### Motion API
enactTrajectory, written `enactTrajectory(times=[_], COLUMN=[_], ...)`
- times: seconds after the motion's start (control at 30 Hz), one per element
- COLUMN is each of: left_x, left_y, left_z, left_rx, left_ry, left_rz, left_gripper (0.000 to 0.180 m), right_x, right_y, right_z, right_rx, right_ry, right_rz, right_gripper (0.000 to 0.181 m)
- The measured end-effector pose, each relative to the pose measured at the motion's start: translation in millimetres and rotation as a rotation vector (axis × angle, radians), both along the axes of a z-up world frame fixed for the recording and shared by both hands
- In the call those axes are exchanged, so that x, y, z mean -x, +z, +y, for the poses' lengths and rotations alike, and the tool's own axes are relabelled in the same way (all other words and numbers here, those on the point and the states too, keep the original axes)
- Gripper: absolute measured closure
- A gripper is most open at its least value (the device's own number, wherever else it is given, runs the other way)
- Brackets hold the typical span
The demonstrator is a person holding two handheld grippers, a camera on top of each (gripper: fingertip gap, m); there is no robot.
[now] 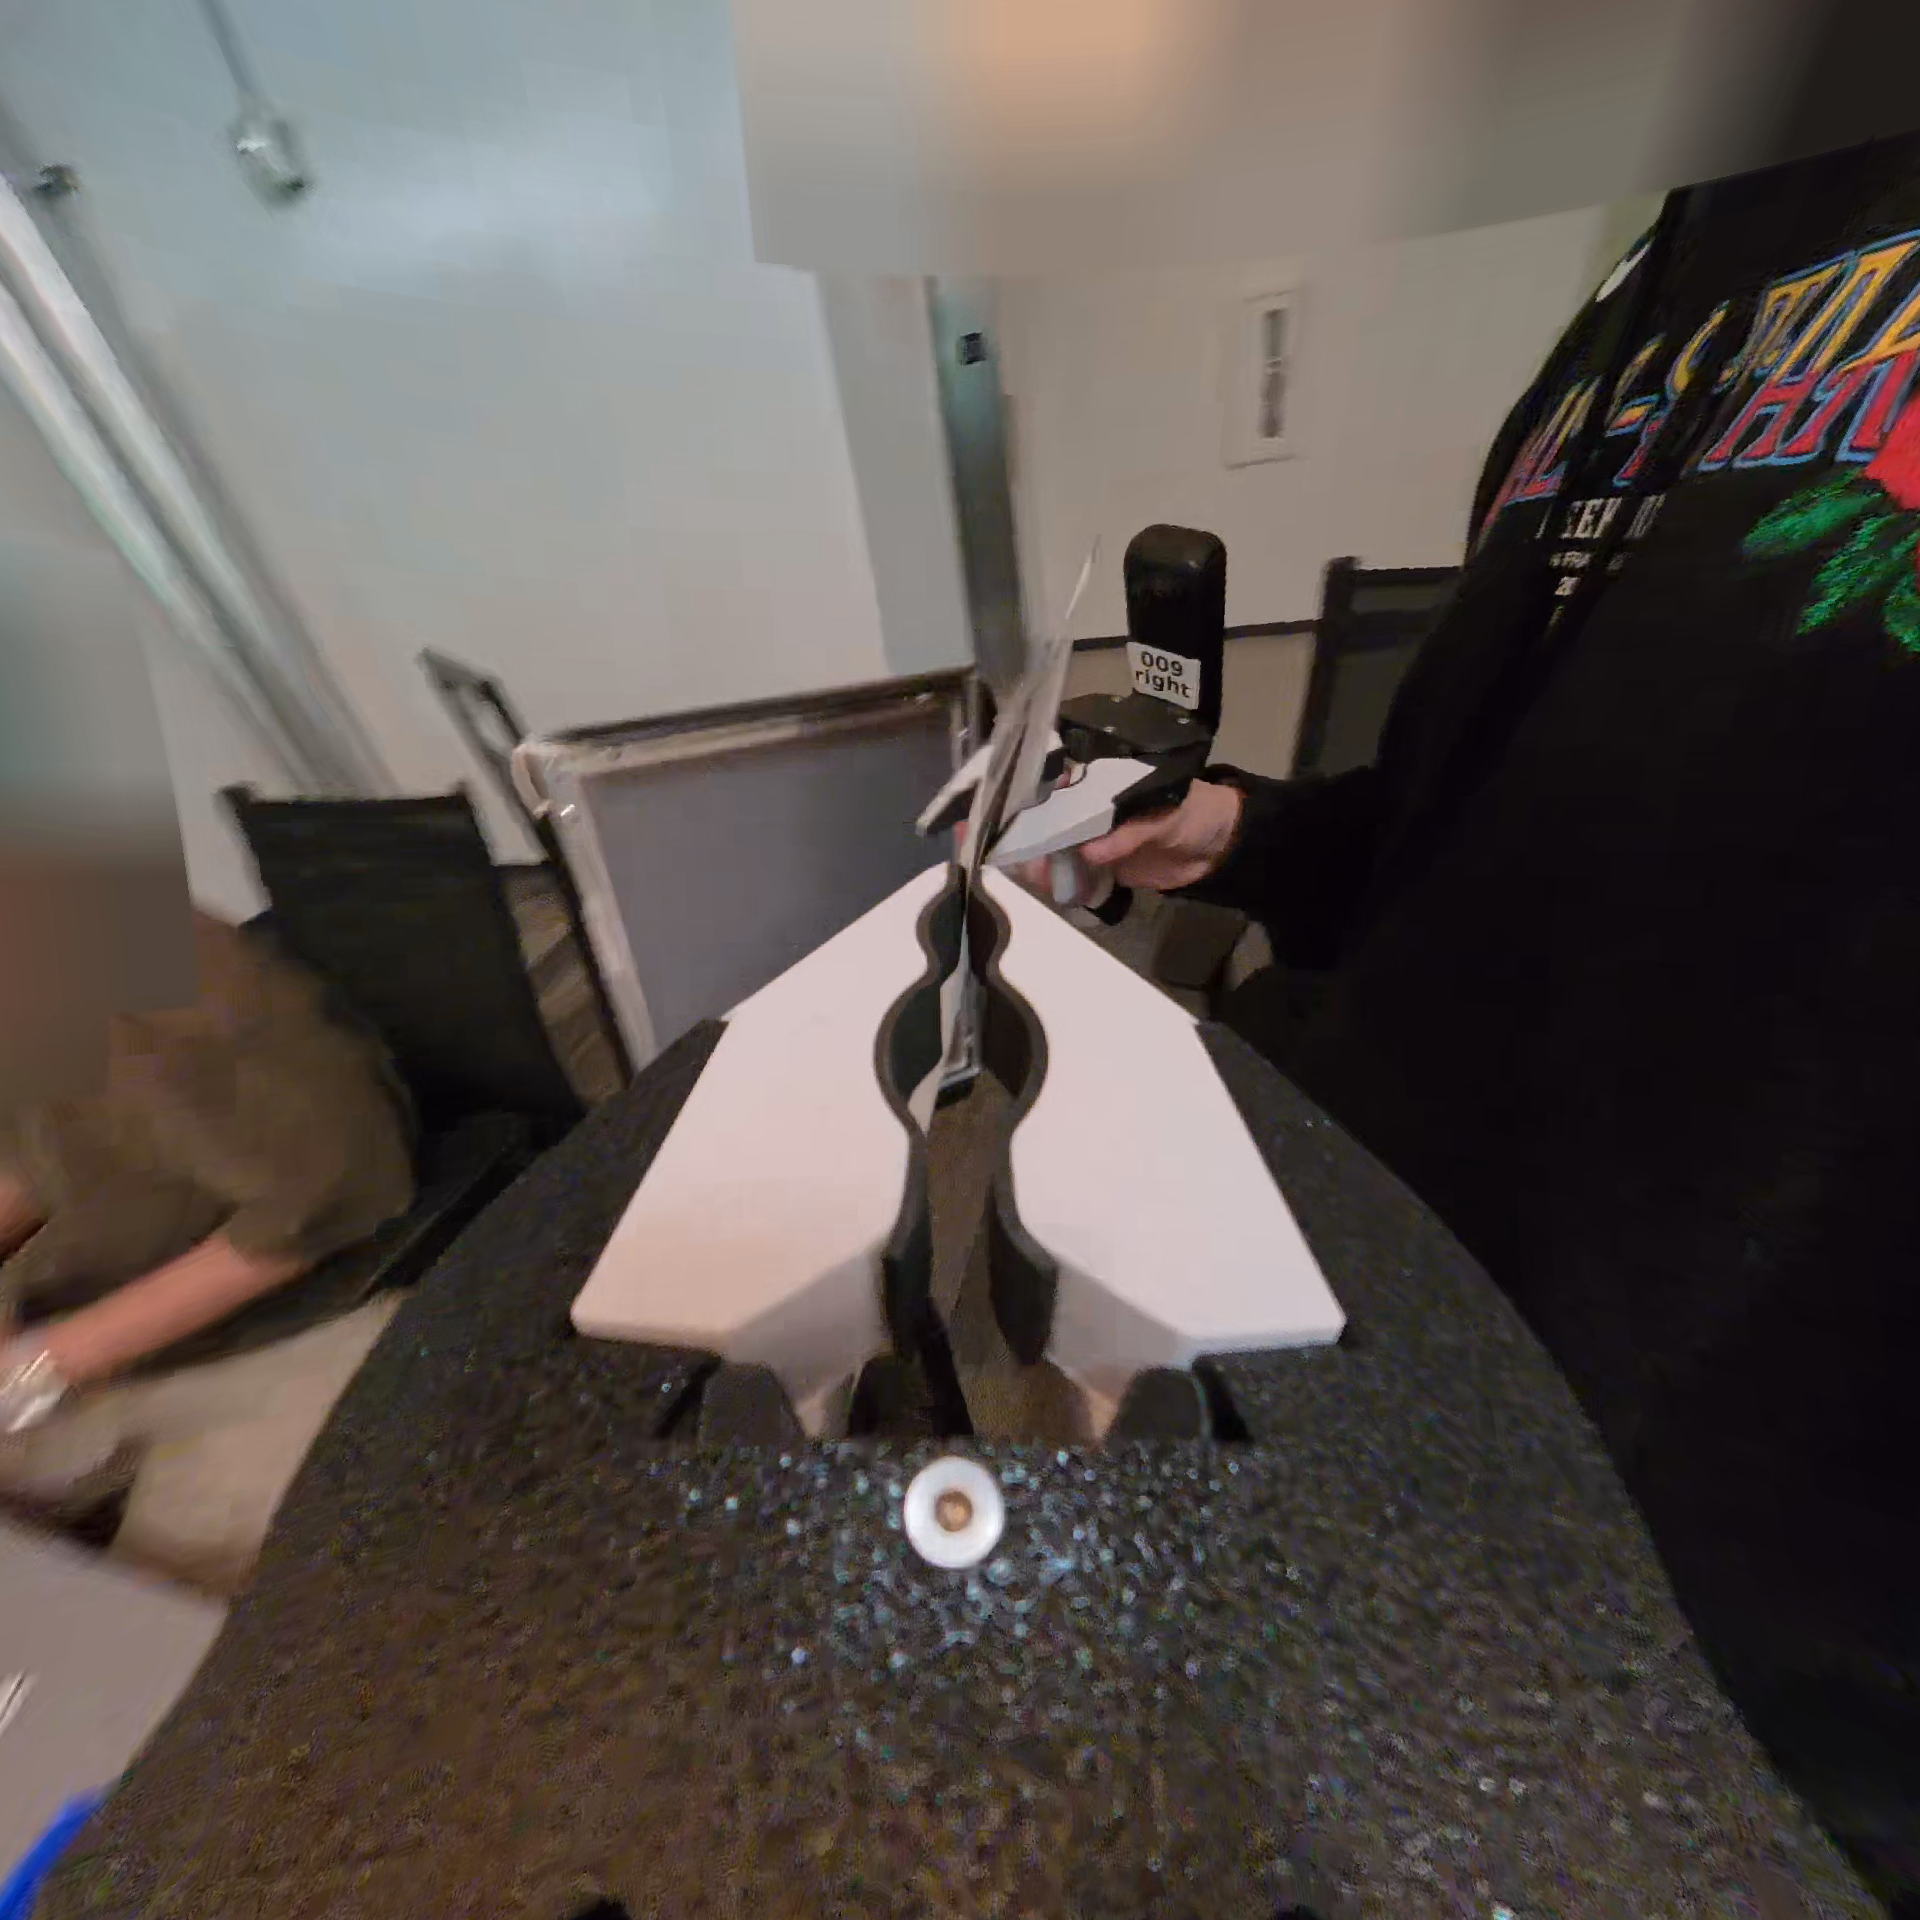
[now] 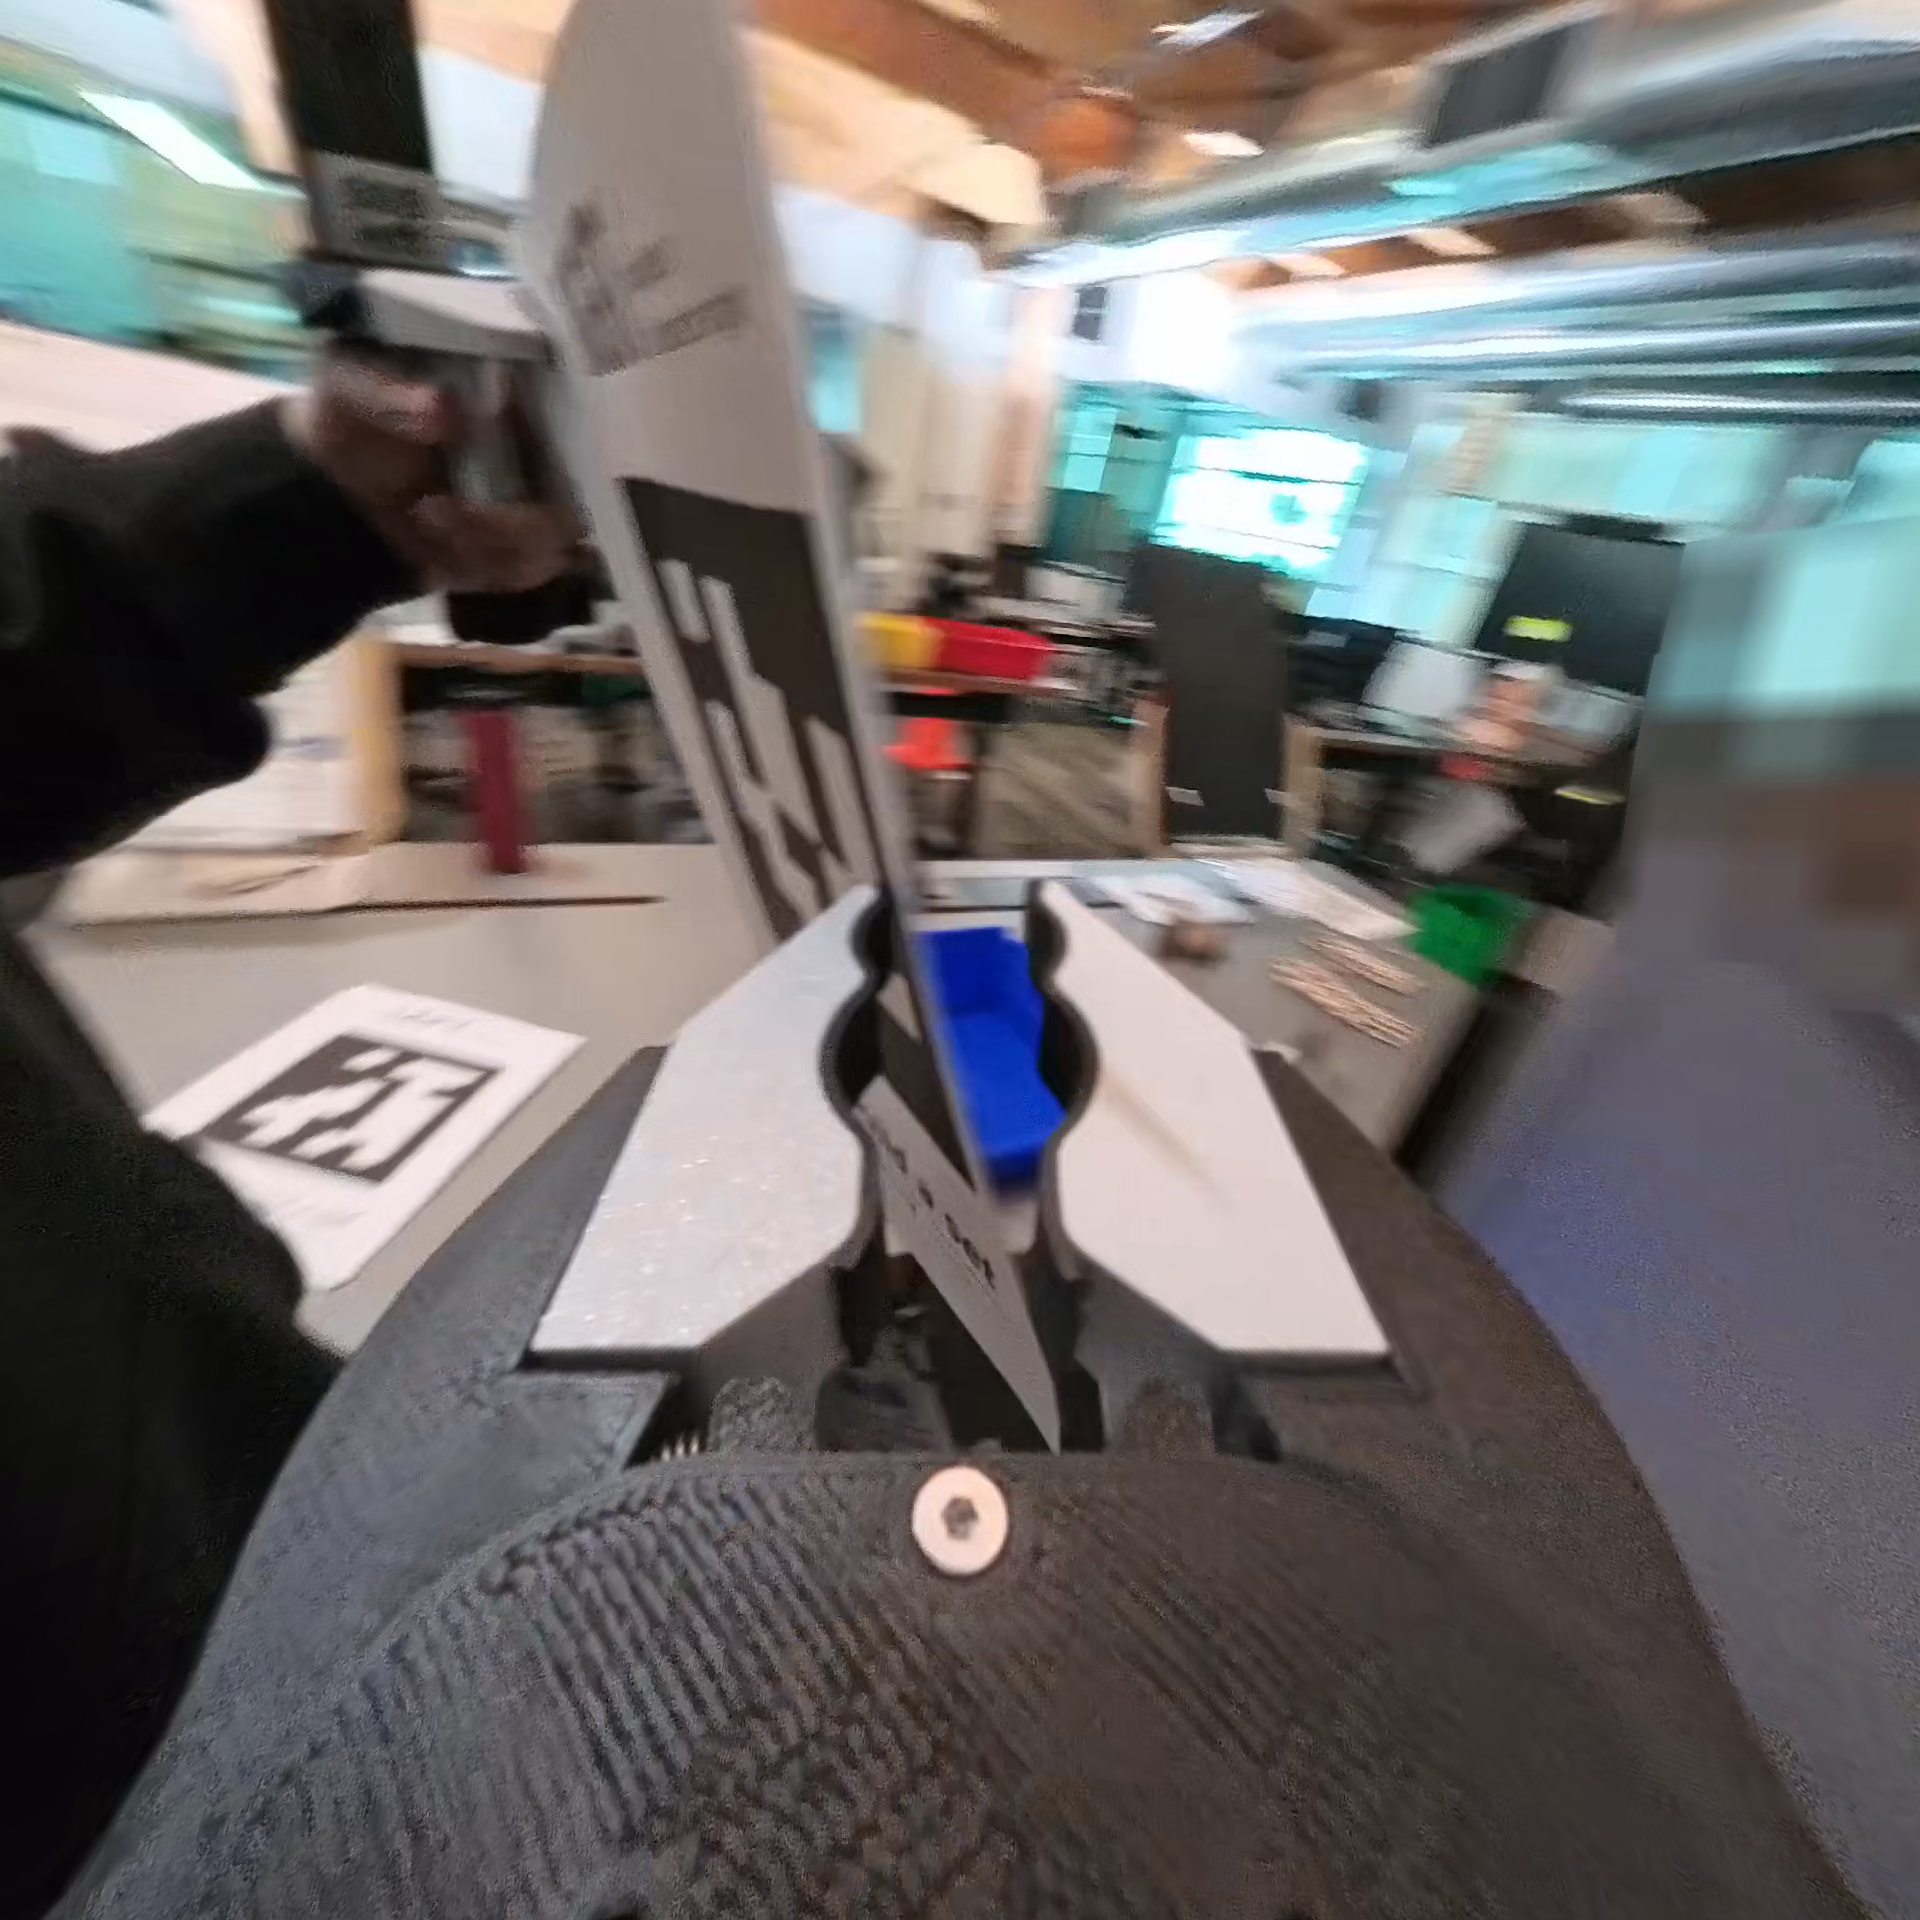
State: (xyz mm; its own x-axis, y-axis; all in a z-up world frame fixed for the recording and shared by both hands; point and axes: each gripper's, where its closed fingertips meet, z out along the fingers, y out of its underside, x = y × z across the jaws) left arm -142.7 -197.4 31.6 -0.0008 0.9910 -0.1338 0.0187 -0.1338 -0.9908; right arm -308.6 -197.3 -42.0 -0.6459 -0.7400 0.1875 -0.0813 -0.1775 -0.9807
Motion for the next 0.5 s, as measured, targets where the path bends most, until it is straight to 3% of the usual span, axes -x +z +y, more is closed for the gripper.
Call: enactTrajectory(times=[0.13, 0.3, 0.4, 0.5], left_x=[-75.7, -194.1, -270.2, -349.2], left_y=[-1.0, -20.3, -72.4, -158.5], left_z=[27.7, 62.5, 78.3, 90.7], left_rx=[-0.034, -0.089, -0.272, -0.489], left_ry=[0.319, 0.836, 1.118, 1.372], left_rz=[0.024, 0.073, 0.067, 0.01], left_gripper=[0.18, 0.18, 0.18, 0.179], right_x=[-85.3, -205.9, -281.3, -352.9], right_y=[-4.5, -16.3, -59.4, -133.8], right_z=[4.4, 20.1, 25.8, 33.5], right_rx=[-0.041, -0.397, -0.662, -0.927], right_ry=[0.392, 0.848, 0.962, 0.98], right_rz=[-0.03, -0.097, -0.006, 0.14], right_gripper=[0.181, 0.181, 0.181, 0.181])
